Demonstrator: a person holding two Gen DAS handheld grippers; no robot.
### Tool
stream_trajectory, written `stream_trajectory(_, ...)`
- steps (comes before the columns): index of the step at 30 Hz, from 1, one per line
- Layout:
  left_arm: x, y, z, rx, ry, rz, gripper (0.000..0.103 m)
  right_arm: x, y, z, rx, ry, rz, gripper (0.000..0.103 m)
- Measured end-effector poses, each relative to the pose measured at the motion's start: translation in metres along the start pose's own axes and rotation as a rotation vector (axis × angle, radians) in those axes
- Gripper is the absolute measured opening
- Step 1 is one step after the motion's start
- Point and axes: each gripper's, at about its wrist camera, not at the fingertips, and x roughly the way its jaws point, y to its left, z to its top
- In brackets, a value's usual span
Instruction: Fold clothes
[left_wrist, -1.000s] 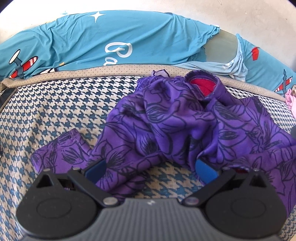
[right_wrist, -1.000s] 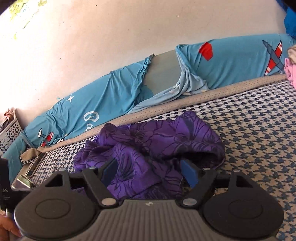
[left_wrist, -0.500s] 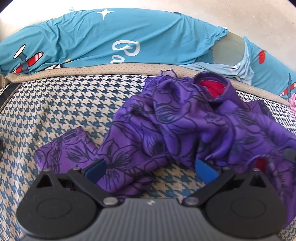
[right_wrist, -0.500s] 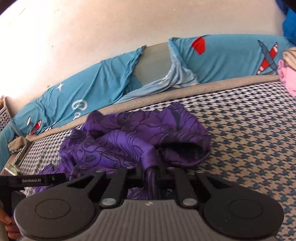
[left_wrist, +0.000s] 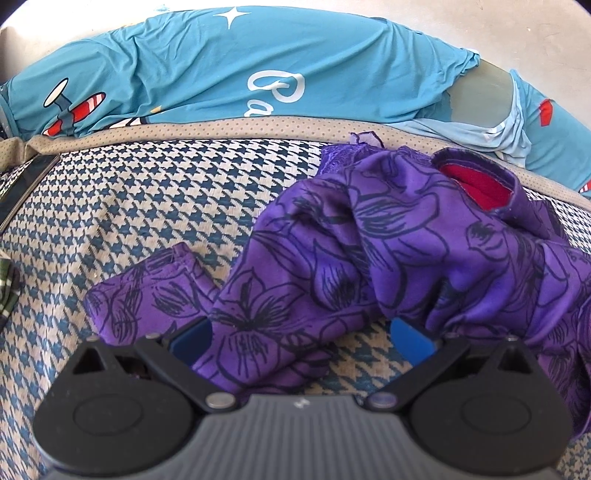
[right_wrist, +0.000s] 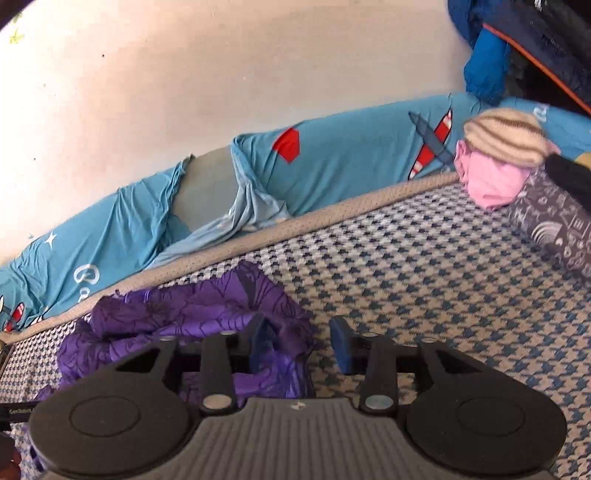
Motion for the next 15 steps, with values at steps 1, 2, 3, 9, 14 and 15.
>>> stream_trajectory(1,0.001,0.001,0.000,-0.003,0.002,0.004,0.103,-0.003,0.002,0.003,-0.013,-0.035,-0.003,0.045)
stream_trajectory(2,0.001,0.001,0.000,-0.005,0.005,0.007,0.103,-0.005,0.006,0.005,-0.033,-0.057,0.012,0.045)
stream_trajectory(3,0.002,0.001,0.000,-0.005,0.008,0.010,0.103,-0.005,0.011,0.006,-0.052,-0.069,0.029,0.045)
stream_trajectory(9,0.006,-0.003,-0.001,0.019,0.013,0.029,0.103,0.020,0.044,-0.007,-0.138,0.015,0.155,0.045)
stream_trajectory(14,0.011,-0.008,0.000,0.039,0.019,0.068,0.103,0.041,0.070,-0.017,-0.184,0.055,0.241,0.046)
stream_trajectory(15,0.012,-0.008,-0.001,0.042,0.024,0.077,0.103,0.045,0.075,-0.019,-0.199,0.059,0.251,0.046)
